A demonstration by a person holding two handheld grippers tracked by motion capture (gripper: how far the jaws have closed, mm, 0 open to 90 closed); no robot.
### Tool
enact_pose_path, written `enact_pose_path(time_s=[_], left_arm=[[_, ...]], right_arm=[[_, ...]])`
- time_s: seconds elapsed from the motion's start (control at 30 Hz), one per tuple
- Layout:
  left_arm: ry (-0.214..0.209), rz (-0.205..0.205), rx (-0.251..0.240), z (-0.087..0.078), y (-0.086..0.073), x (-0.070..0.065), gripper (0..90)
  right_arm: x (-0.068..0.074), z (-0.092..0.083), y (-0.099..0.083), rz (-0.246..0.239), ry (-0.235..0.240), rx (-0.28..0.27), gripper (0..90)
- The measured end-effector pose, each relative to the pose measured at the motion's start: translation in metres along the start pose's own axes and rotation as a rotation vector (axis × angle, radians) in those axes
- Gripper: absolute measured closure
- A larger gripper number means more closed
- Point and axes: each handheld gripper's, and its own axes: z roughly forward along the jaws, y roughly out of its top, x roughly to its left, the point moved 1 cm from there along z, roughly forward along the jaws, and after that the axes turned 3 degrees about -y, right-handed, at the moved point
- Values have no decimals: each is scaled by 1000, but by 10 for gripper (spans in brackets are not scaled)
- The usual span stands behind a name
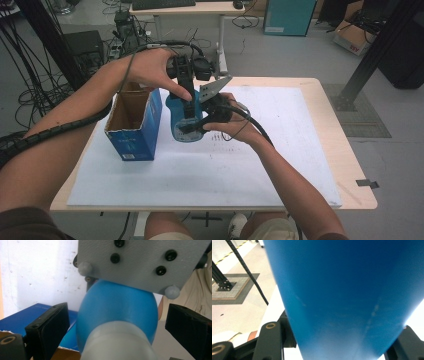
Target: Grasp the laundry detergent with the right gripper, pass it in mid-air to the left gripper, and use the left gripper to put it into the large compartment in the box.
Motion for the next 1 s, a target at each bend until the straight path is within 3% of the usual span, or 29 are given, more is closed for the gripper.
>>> enact_pose_path(time_s=[0.13,0.2,0.5,1.0], left_arm=[[2,6,22,0,-1,1,63],[16,12,12,0,-1,1,65],[10,7,14,-2,-2,1,71],[32,22,26,3,-5,1,242]], right_arm=[[0,0,0,0,1,4,414],[0,1,0,-3,1,3,414],[0,1,2,-7,0,5,415],[0,-1,3,-14,1,-9,415]])
